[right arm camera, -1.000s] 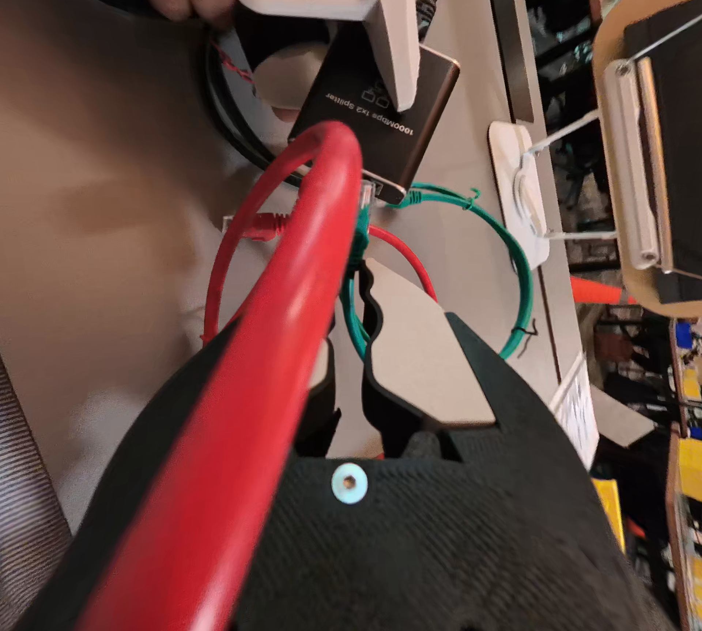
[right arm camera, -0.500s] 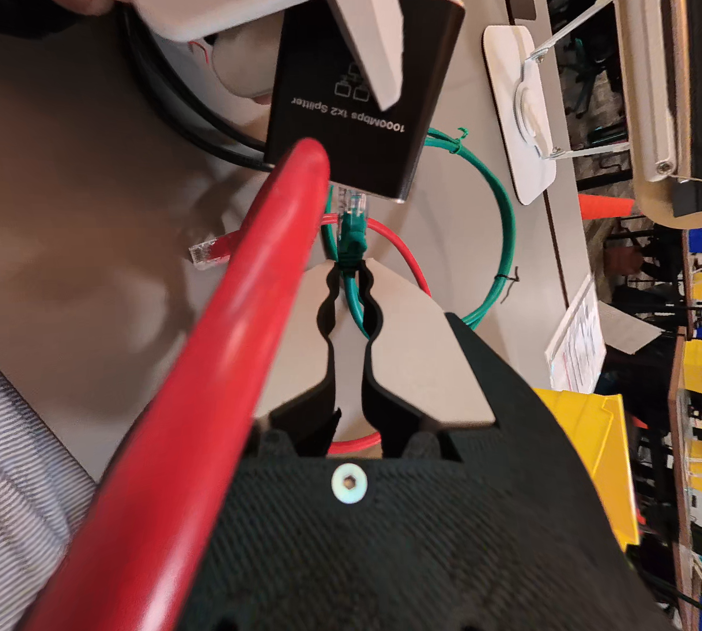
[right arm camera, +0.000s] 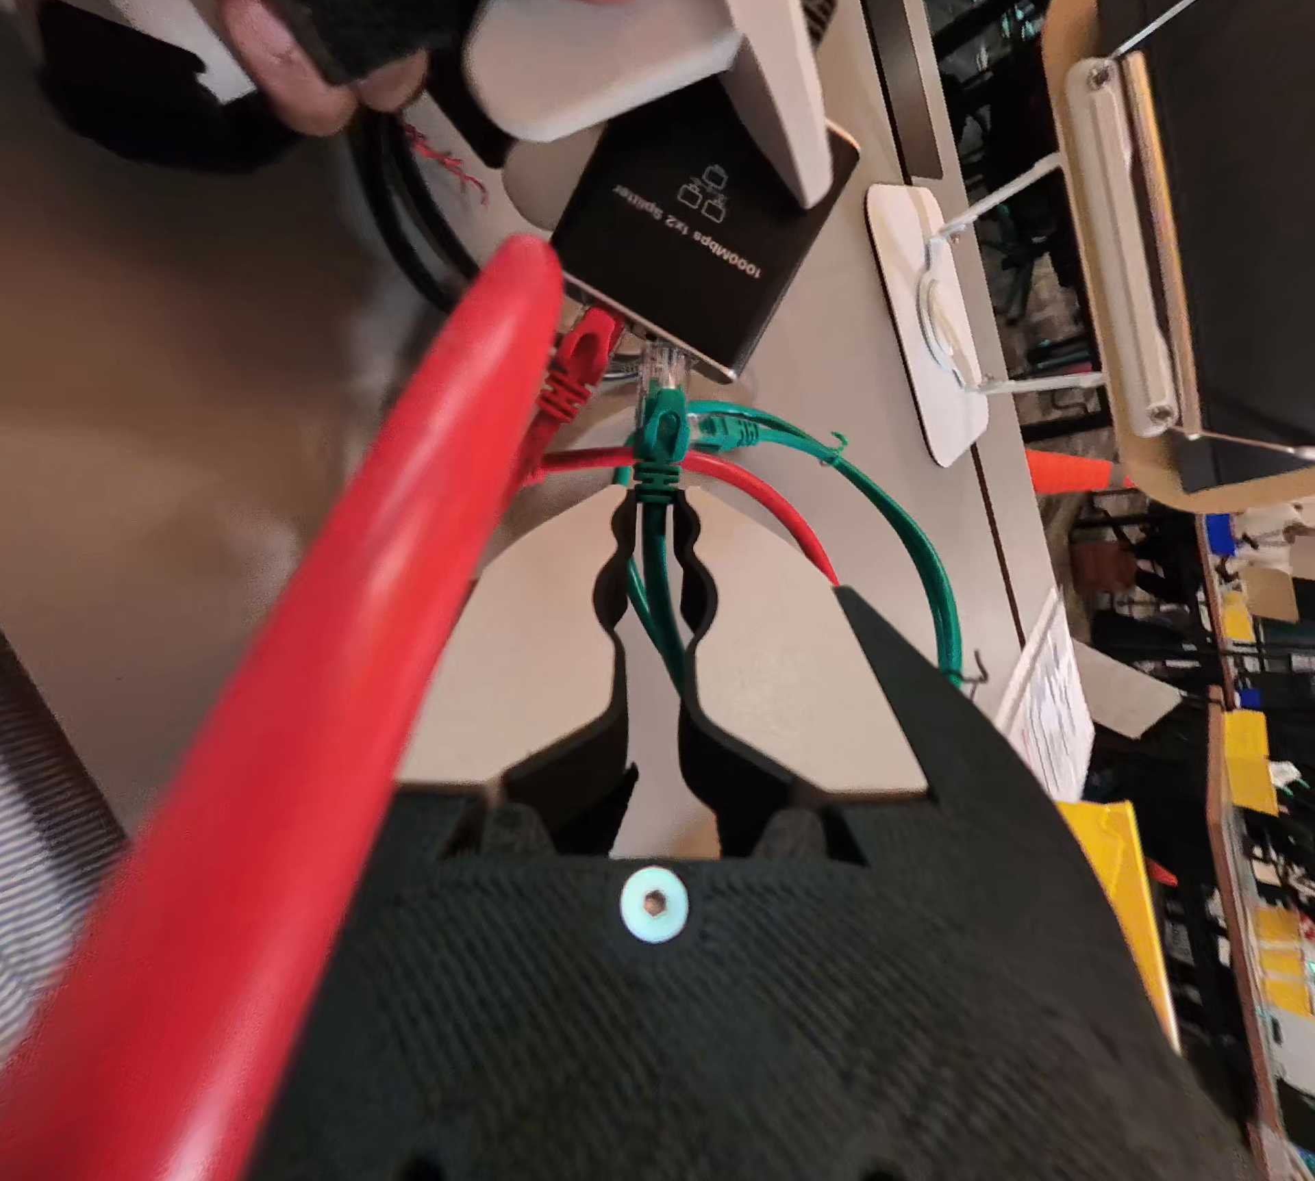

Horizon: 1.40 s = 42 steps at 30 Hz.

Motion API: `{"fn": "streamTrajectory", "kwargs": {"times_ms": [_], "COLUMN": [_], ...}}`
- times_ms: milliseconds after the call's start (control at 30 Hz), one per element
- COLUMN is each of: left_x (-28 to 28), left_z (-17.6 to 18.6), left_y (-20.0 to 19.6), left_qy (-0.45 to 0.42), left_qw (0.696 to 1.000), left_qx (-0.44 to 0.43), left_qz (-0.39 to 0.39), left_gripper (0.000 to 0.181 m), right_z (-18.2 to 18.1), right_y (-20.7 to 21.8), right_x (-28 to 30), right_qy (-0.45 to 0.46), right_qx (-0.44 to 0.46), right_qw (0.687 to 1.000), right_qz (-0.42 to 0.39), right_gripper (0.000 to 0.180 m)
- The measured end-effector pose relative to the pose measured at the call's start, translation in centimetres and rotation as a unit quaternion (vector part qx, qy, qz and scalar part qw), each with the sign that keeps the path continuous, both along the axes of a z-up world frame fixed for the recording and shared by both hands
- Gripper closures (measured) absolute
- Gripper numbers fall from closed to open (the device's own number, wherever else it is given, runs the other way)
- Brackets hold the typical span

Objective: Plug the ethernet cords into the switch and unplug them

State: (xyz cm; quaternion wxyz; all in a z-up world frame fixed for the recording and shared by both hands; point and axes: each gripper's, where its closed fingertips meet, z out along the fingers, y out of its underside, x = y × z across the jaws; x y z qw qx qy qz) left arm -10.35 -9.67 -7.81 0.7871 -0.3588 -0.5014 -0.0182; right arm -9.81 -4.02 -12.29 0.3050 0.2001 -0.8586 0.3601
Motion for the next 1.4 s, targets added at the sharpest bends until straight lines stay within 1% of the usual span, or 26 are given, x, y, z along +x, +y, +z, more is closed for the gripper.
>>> {"fn": "streamTrajectory", "kwargs": {"times_ms": [100, 200, 367, 567, 667, 700, 867, 1000, 1100, 1267, 1333, 1400], "left_x": [0.0, -0.1, 0.0, 0.1, 0.4, 0.5, 0.3, 0.0, -0.1, 0.1, 0.1, 0.0], "left_z": [0.2, 0.0, 0.3, 0.1, -0.7, -1.0, -1.1, -1.1, -1.3, -0.8, -0.8, -0.9], "left_y": [-0.4, -0.4, 0.5, 1.0, 2.2, 2.6, 2.3, 1.0, 0.7, 1.8, 1.7, 1.2], "left_qy": [0.006, 0.001, 0.011, 0.013, -0.003, -0.009, -0.015, -0.025, -0.025, -0.013, -0.012, -0.016], "left_qw": [0.999, 0.997, 0.997, 0.996, 0.996, 0.995, 0.996, 0.998, 0.997, 0.997, 0.998, 0.998], "left_qx": [0.046, 0.073, 0.069, 0.066, 0.024, 0.006, -0.020, 0.040, 0.064, 0.045, 0.042, 0.044], "left_qz": [0.004, -0.001, -0.029, -0.053, -0.090, -0.099, -0.081, -0.047, -0.042, -0.055, -0.053, -0.048], "left_gripper": [0.157, 0.156, 0.156, 0.156, 0.151, 0.152, 0.157, 0.157, 0.156, 0.156, 0.156, 0.156], "right_z": [-0.4, -0.6, -0.8, -0.6, -0.3, -0.2, 0.1, 0.2, 0.1, -0.7, -0.7, -0.8], "right_y": [-0.2, -0.2, 0.0, 0.3, 0.4, 0.4, 0.3, 0.4, 0.5, 0.8, 0.9, 1.0], "right_x": [0.8, 0.5, -0.4, -1.6, -2.0, -2.0, -1.6, -1.9, -2.1, -2.5, -2.9, -3.0], "right_qy": [-0.031, -0.045, -0.089, -0.121, -0.118, -0.117, -0.120, -0.081, -0.078, -0.077, -0.076, -0.097], "right_qx": [-0.006, -0.007, -0.019, -0.036, -0.042, -0.044, -0.051, -0.046, -0.039, -0.014, -0.014, -0.020], "right_qw": [0.999, 0.999, 0.996, 0.992, 0.992, 0.992, 0.991, 0.996, 0.996, 0.996, 0.996, 0.994], "right_qz": [0.013, 0.003, -0.015, -0.031, -0.033, -0.032, -0.015, -0.017, -0.029, -0.049, -0.052, -0.046], "right_gripper": [0.170, 0.170, 0.170, 0.168, 0.168, 0.169, 0.170, 0.170, 0.170, 0.170, 0.170, 0.170]}}
